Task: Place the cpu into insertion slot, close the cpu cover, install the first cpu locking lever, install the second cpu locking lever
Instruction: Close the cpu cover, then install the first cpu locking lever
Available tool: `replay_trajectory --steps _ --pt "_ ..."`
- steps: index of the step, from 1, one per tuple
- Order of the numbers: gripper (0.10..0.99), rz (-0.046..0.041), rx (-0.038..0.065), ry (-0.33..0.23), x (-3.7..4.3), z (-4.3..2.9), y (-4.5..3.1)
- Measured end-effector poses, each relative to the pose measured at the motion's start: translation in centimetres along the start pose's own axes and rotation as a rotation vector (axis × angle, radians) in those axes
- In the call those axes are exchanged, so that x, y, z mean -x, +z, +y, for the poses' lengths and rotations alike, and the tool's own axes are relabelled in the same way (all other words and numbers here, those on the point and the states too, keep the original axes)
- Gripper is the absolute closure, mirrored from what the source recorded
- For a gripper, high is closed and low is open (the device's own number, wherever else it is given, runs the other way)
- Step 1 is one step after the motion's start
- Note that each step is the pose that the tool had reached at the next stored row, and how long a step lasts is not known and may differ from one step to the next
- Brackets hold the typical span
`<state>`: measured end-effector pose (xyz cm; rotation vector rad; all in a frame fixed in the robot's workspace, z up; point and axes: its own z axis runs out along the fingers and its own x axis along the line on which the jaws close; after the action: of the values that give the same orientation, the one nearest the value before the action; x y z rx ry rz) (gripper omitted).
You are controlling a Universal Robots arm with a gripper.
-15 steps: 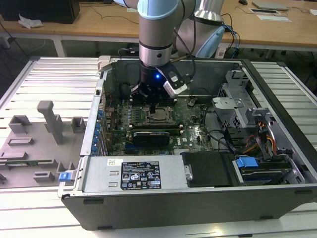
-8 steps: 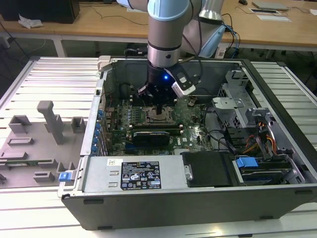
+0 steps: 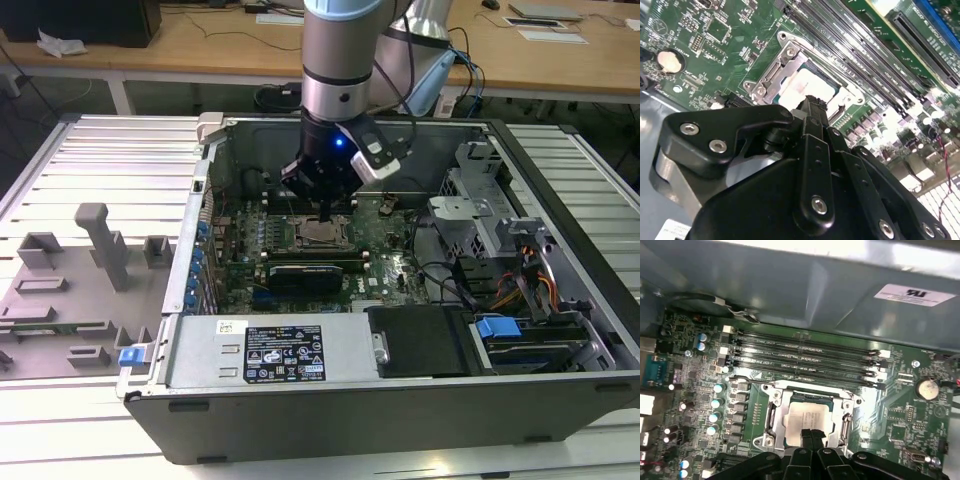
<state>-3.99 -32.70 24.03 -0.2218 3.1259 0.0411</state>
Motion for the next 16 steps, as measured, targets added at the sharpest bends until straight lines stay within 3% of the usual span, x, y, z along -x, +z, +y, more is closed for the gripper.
replay_trajectory --steps 3,16 --pt "0.980 -0.0001 -0.001 0.012 0.00 0.02 -0.84" --pt "0.980 -0.0003 -0.001 0.013 0.00 0.02 -0.86"
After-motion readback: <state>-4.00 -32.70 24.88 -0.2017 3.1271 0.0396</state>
